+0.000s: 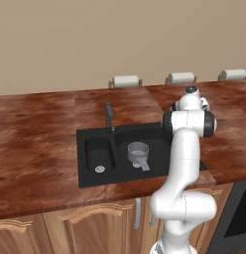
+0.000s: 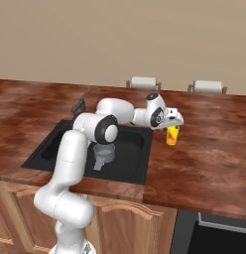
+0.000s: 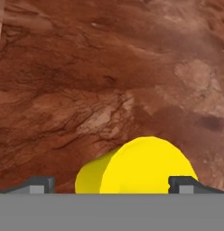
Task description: Move any existing items from the left basin to the right basin for drying. Then move the cup from the counter to the left basin of the sink for washing.
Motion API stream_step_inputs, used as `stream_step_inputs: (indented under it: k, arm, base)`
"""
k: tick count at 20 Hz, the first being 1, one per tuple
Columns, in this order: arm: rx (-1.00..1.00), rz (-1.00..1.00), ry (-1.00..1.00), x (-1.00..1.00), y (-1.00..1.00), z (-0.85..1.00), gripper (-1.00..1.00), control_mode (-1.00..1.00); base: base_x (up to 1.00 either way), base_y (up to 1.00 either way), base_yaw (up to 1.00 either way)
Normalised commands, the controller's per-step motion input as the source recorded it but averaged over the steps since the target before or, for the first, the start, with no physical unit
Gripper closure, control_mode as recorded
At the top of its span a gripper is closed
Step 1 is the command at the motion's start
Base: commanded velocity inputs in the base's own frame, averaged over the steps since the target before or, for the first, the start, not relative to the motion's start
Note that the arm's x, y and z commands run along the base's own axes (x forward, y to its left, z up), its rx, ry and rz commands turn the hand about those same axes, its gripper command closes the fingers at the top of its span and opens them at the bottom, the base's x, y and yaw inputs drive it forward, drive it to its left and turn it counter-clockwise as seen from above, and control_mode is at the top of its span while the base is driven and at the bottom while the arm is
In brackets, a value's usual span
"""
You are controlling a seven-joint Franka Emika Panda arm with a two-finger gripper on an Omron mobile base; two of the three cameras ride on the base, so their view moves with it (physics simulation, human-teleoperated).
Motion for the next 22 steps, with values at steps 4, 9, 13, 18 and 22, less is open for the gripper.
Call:
stream_step_inputs:
  k: [4,9,13,18,22]
  arm:
    - [0.0,0.0,0.0,0.0,0.0,-0.23,-1.0,-1.0]
    - [0.0,0.0,0.0,0.0,0.0,-0.25,1.0,-1.0]
    - [0.0,0.0,0.0,0.0,0.02,-0.1,1.0,-1.0]
    - [0.0,0.0,0.0,-0.01,0.09,0.0,1.0,-1.0]
    - [0.0,0.0,0.0,-0.2,0.25,0.02,1.0,-1.0]
  base:
    - [0.0,0.0,0.0]
    - [0.0,0.0,0.0]
    - [0.0,0.0,0.0]
    - [0.0,0.0,0.0]
    - [0.0,0.0,0.0]
